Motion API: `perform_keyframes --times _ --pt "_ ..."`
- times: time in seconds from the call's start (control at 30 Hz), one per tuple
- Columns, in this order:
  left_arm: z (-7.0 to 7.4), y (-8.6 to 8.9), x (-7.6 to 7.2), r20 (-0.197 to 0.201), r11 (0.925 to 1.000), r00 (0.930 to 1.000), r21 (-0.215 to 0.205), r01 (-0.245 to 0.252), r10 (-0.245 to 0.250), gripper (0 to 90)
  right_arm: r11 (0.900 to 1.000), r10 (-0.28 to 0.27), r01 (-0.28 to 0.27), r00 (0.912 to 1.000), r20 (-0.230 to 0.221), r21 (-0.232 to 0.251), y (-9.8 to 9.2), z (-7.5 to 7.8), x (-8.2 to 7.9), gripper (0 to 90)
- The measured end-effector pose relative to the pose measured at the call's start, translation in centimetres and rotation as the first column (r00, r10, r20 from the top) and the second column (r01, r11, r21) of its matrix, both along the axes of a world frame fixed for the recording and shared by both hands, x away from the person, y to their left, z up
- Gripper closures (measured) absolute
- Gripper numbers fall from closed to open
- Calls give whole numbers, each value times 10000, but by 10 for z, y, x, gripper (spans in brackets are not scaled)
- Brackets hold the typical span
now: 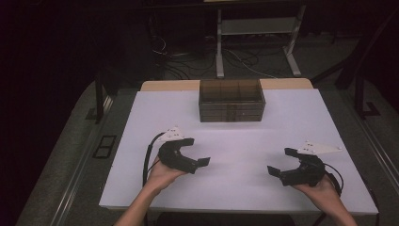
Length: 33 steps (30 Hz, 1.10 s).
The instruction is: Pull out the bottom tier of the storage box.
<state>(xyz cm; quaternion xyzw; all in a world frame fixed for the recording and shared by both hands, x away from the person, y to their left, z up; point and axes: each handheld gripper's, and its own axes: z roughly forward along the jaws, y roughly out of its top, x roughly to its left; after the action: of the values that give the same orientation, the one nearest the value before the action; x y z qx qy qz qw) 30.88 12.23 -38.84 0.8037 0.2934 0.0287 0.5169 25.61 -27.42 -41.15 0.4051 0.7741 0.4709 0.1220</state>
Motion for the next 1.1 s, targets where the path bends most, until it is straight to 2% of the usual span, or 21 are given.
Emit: perform_keyframes --times 0.3,0.63,0.87,0.97,1.1 --pt "2 -12 8 -157 9999 9998 -51 112 -113 0 9999 -101 101 9999 55 -1 -1 0 0 1" --pt "6 -31 23 -333 9993 9993 -337 184 -195 0 10000 -40 40 10000 47 -50 0 0 0 1" --pt "6 -37 31 -466 9993 9988 -358 105 -122 0 10000 -18 18 10000 36 -74 1 -1 0 1" --pt "5 -39 34 -387 9998 9992 -180 46 -52 0 9999 26 -25 10000 31 -98 1 -1 0 1" --pt "3 -44 39 -502 9998 9987 -201 -12 2 0 9999 113 -113 9999 -14 -125 2 -1 0 1"
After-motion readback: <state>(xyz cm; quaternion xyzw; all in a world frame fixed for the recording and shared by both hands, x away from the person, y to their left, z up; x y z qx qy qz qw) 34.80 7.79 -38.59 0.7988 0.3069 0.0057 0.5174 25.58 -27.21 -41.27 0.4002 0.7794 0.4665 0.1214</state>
